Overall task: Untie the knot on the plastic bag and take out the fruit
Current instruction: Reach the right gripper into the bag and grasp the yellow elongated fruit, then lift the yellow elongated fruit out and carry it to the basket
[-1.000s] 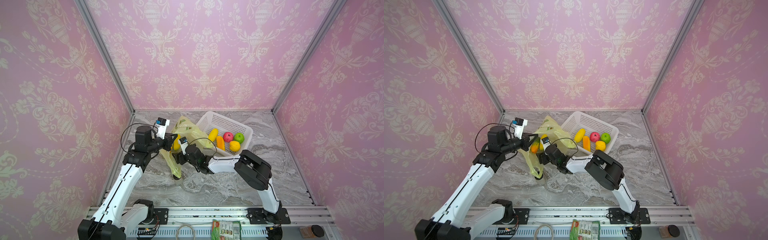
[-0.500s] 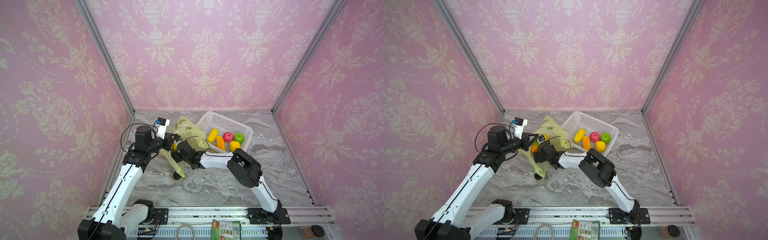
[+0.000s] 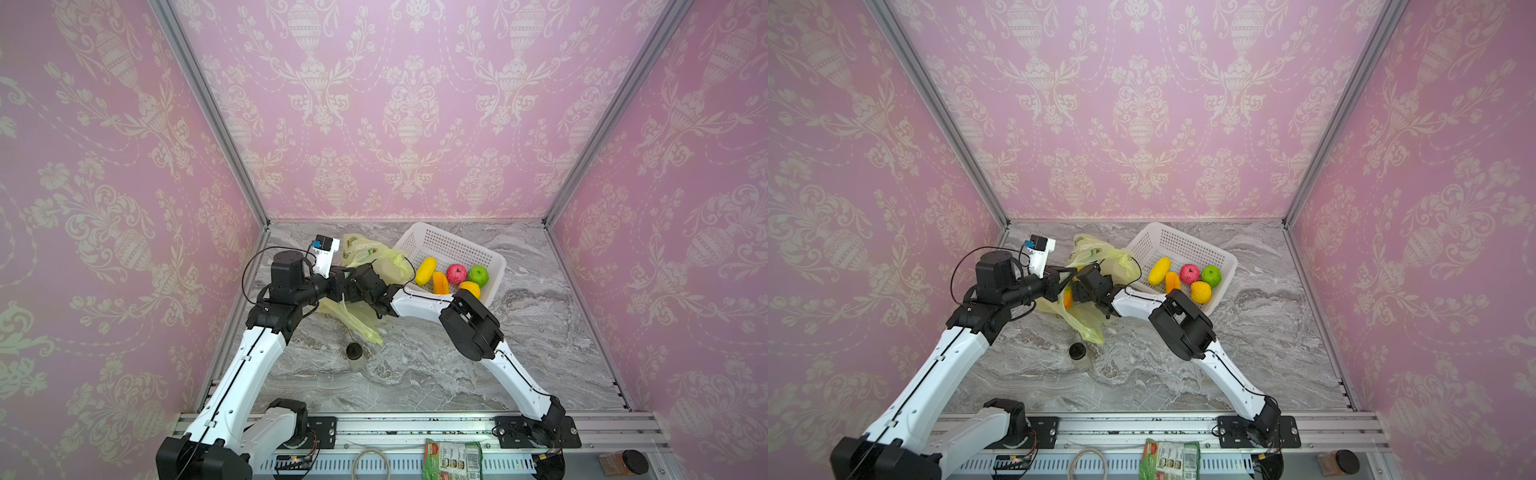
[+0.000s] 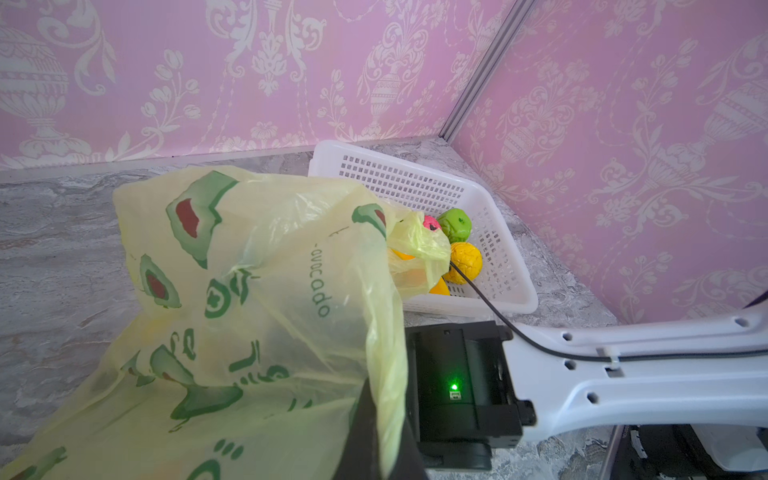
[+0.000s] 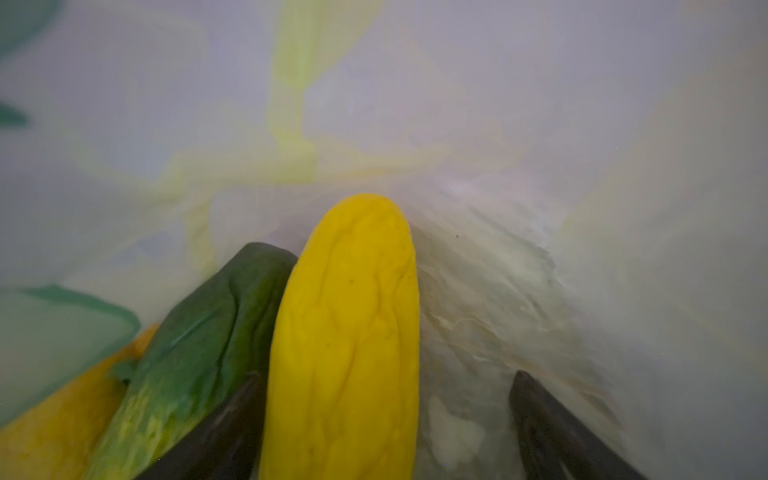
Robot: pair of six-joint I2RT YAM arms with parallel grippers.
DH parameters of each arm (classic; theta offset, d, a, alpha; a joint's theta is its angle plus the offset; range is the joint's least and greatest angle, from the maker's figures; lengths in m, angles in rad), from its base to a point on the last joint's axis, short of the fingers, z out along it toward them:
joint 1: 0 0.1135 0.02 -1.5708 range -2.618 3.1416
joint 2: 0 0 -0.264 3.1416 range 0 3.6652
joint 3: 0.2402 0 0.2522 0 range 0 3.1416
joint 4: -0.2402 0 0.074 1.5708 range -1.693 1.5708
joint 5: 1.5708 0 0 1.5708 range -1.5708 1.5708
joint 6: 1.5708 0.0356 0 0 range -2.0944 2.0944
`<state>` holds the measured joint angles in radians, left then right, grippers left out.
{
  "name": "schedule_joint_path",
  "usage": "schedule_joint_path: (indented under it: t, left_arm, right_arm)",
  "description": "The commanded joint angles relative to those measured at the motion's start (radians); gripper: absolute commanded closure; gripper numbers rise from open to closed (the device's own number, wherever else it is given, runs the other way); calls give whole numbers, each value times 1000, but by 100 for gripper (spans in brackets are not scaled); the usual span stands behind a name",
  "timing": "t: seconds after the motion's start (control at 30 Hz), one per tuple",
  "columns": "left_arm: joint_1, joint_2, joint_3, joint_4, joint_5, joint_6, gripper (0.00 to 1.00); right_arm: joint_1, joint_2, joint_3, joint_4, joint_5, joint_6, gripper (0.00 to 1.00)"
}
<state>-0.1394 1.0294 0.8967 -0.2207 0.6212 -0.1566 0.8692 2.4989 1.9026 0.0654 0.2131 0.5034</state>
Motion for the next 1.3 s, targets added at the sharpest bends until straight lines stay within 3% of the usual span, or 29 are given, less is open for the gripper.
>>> schedule_joint_path:
  t: [0.0,0.1,0.33,0.57,0.67,0.9,1.07,1.27]
  left_arm:
    - [8,0,4,55,41,-54,100]
    - [9,-1,1,91,26,-120,100]
    - [3,-28,-30,177,-9,-263,100]
    - [-15,-95,-42,151,-103,-275,100]
    - [-22,-81,-28,106,-149,-277,100]
    - [-35,-45,-16,98,-135,-314,100]
    - [-35,-70,-6,66,-162,-290,100]
    - [-34,-60,-10,76,-147,-294,100]
  right_arm:
    - [6,39,26,-92,-32,31,10]
    - [5,24,-3,-77,-30,31,18]
    - [-2,-82,-156,56,-126,15,50]
    - [-7,-330,-406,190,-206,-77,65]
    - [-7,-445,-550,313,-231,-137,69]
    - [-26,-640,-837,573,-312,-254,77]
    - [-51,-725,-966,743,-431,-302,77]
    - [-76,-855,-1084,822,-469,-344,79]
